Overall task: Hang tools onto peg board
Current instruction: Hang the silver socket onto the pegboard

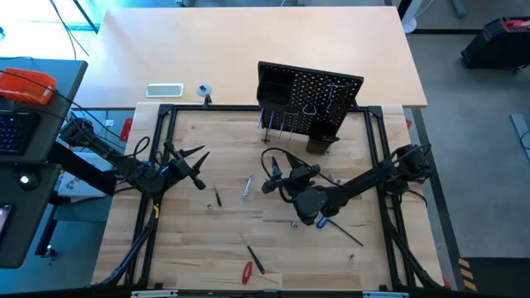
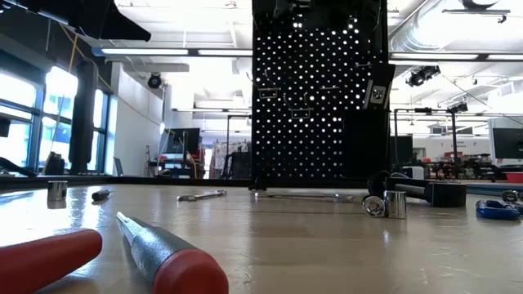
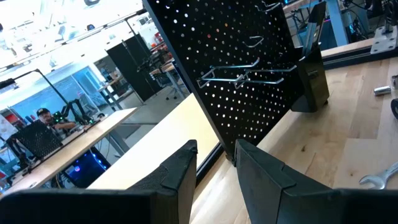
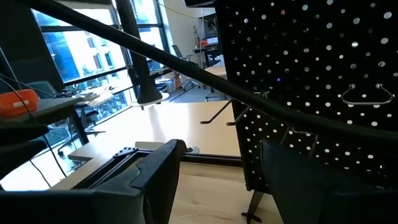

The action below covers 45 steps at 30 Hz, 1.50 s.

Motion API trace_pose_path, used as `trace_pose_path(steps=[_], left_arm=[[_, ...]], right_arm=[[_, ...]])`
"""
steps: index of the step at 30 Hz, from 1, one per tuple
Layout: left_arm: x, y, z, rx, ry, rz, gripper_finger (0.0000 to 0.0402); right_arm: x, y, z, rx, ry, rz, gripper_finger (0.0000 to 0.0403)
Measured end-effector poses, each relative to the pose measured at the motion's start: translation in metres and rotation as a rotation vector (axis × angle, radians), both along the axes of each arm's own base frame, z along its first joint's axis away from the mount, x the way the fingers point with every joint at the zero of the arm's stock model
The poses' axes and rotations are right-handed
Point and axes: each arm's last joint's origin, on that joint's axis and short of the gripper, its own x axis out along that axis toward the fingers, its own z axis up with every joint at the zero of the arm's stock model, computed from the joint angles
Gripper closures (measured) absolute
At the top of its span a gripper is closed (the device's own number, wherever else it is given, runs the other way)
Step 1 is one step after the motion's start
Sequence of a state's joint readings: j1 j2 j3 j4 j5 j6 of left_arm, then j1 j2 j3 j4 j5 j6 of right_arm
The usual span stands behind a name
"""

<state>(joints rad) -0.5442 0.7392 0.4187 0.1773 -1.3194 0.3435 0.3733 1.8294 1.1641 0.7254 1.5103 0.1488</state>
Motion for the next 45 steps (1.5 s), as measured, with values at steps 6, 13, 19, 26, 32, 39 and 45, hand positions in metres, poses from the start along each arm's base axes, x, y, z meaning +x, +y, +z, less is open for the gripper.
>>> trace_pose_path(steps=[6, 13, 19, 26, 32, 39, 45], left_arm=[[0.0, 0.0, 0.0, 0.0, 0.0, 0.0, 0.0296], [0.0, 0.0, 0.0, 0.0, 0.0, 0.0, 0.0296], [0.0, 0.0, 0.0, 0.0, 0.0, 0.0, 0.0296], [0.0, 0.0, 0.0, 0.0, 0.0, 0.0, 0.0296], [0.0, 0.0, 0.0, 0.0, 0.001, 0.0, 0.0296], [0.0, 0.0, 0.0, 0.0, 0.0, 0.001, 0.0296], [0.001, 0.0, 0.0, -0.003, 0.002, -0.025, 0.0296]], right_arm=[[0.0, 0.0, 0.003, -0.034, 0.061, 0.021, 0.0183], [0.0, 0.002, 0.01, -0.075, 0.111, 0.06, 0.0183], [-0.006, 0.01, 0.02, -0.111, 0.134, 0.086, 0.0183], [-0.013, 0.02, 0.028, -0.151, 0.176, 0.109, 0.0183], [-0.016, 0.025, 0.029, -0.167, 0.195, 0.121, 0.0183], [-0.017, 0.03, 0.029, -0.188, 0.234, 0.129, 0.0183], [-0.02, 0.036, 0.029, -0.225, 0.297, 0.142, 0.0183]])
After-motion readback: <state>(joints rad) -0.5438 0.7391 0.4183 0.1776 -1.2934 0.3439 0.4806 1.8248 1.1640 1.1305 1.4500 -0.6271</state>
